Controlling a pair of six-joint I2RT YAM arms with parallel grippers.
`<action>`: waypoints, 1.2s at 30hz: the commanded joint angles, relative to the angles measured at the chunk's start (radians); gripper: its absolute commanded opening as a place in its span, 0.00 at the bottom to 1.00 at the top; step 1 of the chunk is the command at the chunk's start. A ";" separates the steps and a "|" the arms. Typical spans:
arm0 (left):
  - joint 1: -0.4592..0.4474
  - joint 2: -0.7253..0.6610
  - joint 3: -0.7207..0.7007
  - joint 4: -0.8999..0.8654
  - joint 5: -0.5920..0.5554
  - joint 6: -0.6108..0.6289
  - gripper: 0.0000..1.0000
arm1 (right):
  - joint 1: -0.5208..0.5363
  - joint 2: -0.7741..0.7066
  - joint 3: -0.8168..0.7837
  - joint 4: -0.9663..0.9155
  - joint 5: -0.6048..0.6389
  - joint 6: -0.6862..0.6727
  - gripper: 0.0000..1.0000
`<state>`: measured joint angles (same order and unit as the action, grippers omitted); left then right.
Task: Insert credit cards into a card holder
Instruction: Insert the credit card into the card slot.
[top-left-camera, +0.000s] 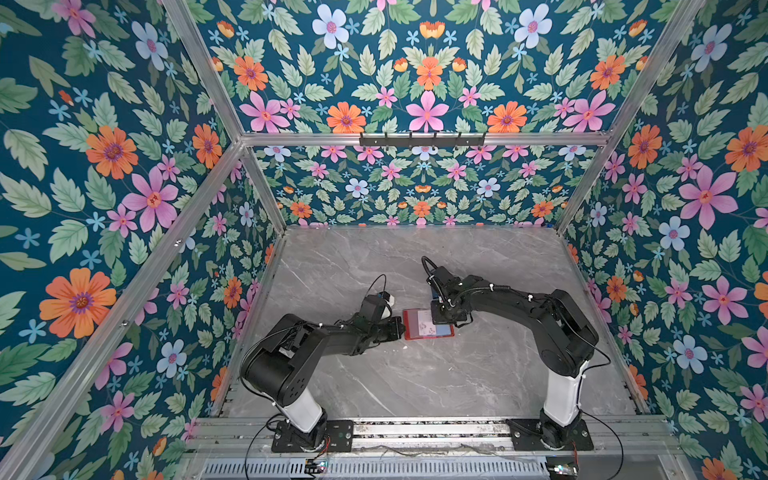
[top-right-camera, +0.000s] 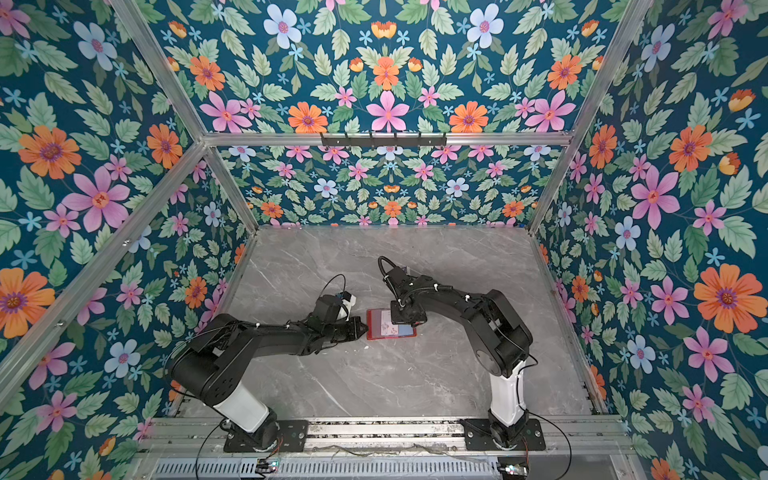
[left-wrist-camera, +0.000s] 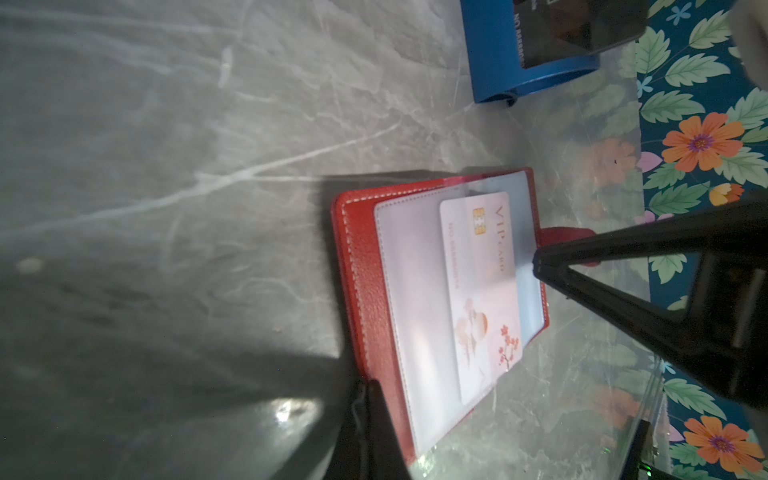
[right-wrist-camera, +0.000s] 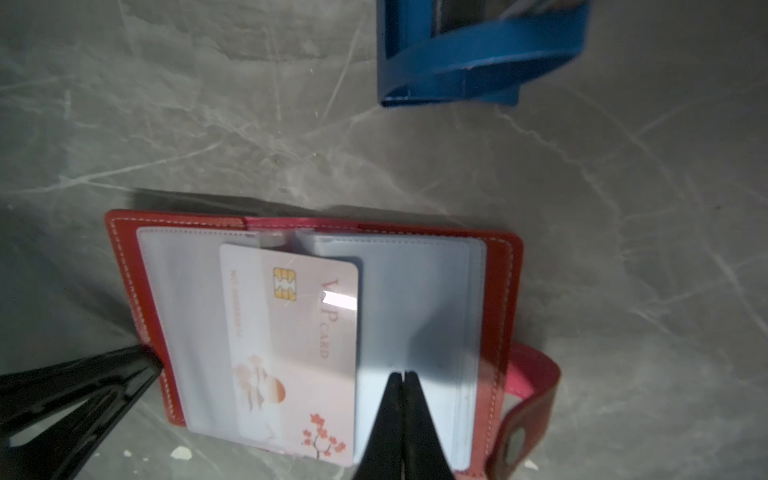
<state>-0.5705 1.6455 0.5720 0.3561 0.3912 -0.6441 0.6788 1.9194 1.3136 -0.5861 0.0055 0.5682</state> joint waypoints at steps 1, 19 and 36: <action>0.001 0.006 -0.003 -0.088 -0.026 0.017 0.00 | 0.001 0.017 0.014 -0.021 -0.013 -0.004 0.05; -0.002 0.017 0.002 -0.083 -0.020 0.020 0.00 | 0.003 0.048 0.035 -0.021 -0.068 -0.024 0.21; 0.000 0.023 0.006 -0.083 -0.017 0.021 0.00 | 0.018 0.077 0.065 -0.038 -0.090 -0.053 0.35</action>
<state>-0.5716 1.6581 0.5804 0.3618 0.3996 -0.6399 0.6933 1.9850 1.3773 -0.6056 -0.0738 0.5236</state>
